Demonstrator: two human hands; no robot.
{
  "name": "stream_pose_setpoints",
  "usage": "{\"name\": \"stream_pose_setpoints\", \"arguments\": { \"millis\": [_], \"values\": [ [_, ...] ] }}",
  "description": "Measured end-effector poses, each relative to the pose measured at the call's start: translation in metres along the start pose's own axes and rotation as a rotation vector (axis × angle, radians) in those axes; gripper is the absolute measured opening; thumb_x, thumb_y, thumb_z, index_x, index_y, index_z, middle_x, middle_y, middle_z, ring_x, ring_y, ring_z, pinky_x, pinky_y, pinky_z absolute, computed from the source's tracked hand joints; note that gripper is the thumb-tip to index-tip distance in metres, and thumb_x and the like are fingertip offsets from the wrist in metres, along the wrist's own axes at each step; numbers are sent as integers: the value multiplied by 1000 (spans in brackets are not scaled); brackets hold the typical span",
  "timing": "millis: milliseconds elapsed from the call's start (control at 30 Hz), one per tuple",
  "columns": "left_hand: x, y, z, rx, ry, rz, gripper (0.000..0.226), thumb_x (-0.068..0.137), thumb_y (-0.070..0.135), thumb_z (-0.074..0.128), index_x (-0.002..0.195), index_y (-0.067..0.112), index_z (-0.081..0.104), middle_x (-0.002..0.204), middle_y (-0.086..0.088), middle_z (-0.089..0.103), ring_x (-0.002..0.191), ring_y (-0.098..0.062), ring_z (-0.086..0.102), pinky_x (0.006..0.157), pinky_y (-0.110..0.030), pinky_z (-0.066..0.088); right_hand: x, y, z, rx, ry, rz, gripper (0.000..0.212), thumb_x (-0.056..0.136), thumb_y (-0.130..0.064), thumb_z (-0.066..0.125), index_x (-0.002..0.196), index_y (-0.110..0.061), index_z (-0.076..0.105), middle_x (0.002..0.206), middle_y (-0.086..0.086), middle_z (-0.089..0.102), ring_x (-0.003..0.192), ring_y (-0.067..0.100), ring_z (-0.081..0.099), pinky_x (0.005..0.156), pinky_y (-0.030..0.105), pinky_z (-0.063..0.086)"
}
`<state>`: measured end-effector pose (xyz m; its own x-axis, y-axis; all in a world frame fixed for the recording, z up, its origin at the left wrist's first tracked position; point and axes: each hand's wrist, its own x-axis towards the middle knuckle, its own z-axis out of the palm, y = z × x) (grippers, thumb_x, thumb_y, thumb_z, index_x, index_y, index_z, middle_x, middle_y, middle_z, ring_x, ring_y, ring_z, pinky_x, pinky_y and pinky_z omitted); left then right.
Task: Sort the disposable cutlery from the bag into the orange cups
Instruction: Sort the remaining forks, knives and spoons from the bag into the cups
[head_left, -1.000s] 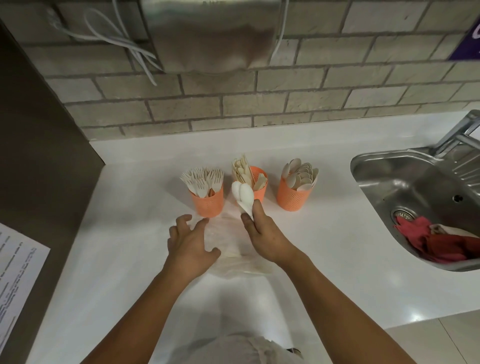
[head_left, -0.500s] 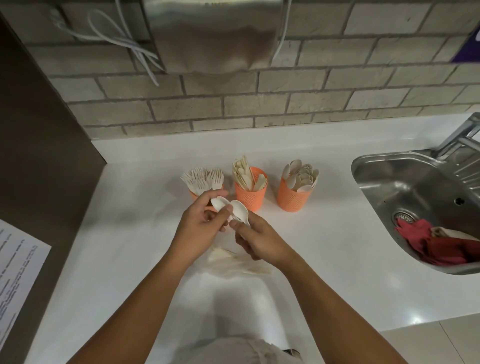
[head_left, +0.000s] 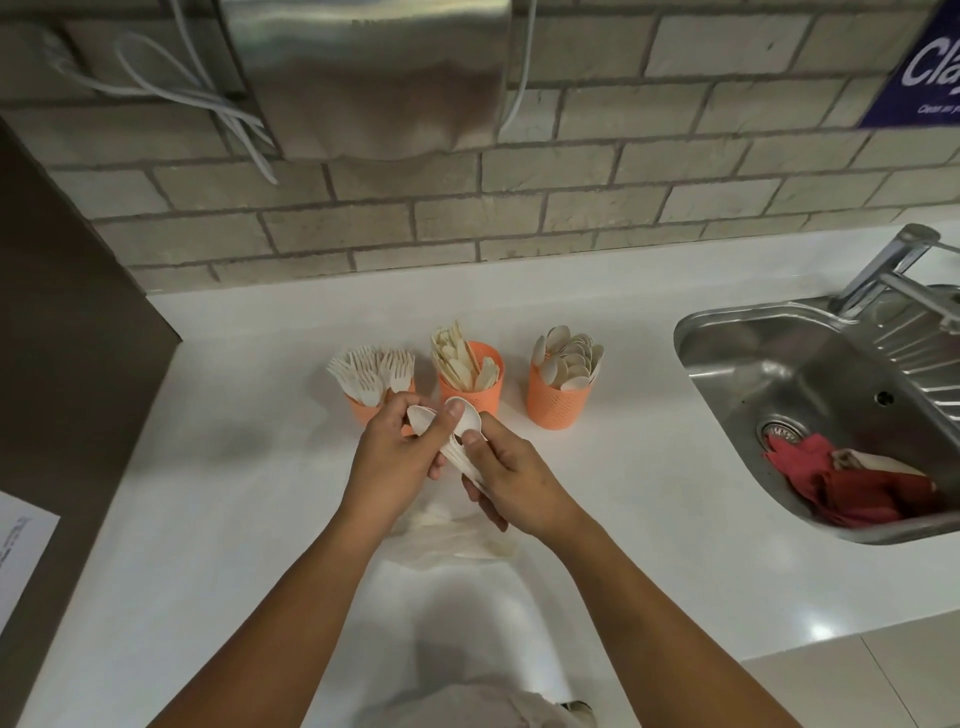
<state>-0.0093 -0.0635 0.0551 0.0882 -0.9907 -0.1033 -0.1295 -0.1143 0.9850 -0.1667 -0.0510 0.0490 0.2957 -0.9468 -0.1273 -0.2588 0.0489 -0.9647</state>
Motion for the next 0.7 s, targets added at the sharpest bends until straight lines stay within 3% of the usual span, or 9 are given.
{"name": "stream_pose_setpoints", "arguments": {
  "millis": [100, 233, 400, 500, 600, 700],
  "values": [
    [1, 5, 16, 76, 18, 31, 25, 99, 44, 65, 94, 20, 59, 57, -1, 61, 47, -12, 54, 49, -21, 44, -5, -2, -6, 47, 32, 4, 25, 110, -38, 36, 102, -22, 54, 66, 12, 59, 43, 29, 47, 39, 29, 39],
    [0, 7, 40, 71, -26, 65, 16, 102, 39, 63, 103, 23, 61, 65, 2, 67, 48, -14, 55, 48, -25, 46, -8, -1, -15, 45, 95, -18, 29, 111, -36, 34, 107, -16, 54, 71, 2, 66, 50, 20, 50, 42, 24, 39],
    [0, 9, 61, 46, -6, 80, 13, 101, 33, 66, 99, 21, 67, 65, 6, 64, 49, -12, 56, 46, -24, 44, -18, -2, -42, 150, -37, 91, 28, 108, -37, 37, 113, -17, 55, 66, -7, 59, 50, 12, 39, 43, 22, 28],
    [3, 11, 69, 57, 10, 72, 11, 100, 32, 68, 94, 23, 70, 72, 0, 66, 51, -14, 57, 47, -26, 44, -20, 0, -59, 99, -134, 73, 13, 99, -22, 51, 109, -26, 58, 68, -12, 56, 52, 10, 37, 45, 24, 29],
    [4, 16, 78, -17, -24, 25, 8, 101, 27, 67, 99, 23, 73, 71, -5, 65, 51, -16, 53, 46, -26, 42, -21, 0, -72, 9, -203, 47, 26, 94, -6, 49, 106, -28, 56, 66, -24, 58, 48, 5, 39, 44, 23, 33],
    [7, 20, 83, -67, -89, -36, 19, 105, 29, 61, 94, 16, 69, 61, -4, 57, 50, -15, 48, 48, -26, 38, -19, 2, -82, 93, -241, 95, 21, 95, -9, 40, 104, -17, 57, 70, -4, 50, 48, 13, 30, 47, 25, 23]
  ]
}}
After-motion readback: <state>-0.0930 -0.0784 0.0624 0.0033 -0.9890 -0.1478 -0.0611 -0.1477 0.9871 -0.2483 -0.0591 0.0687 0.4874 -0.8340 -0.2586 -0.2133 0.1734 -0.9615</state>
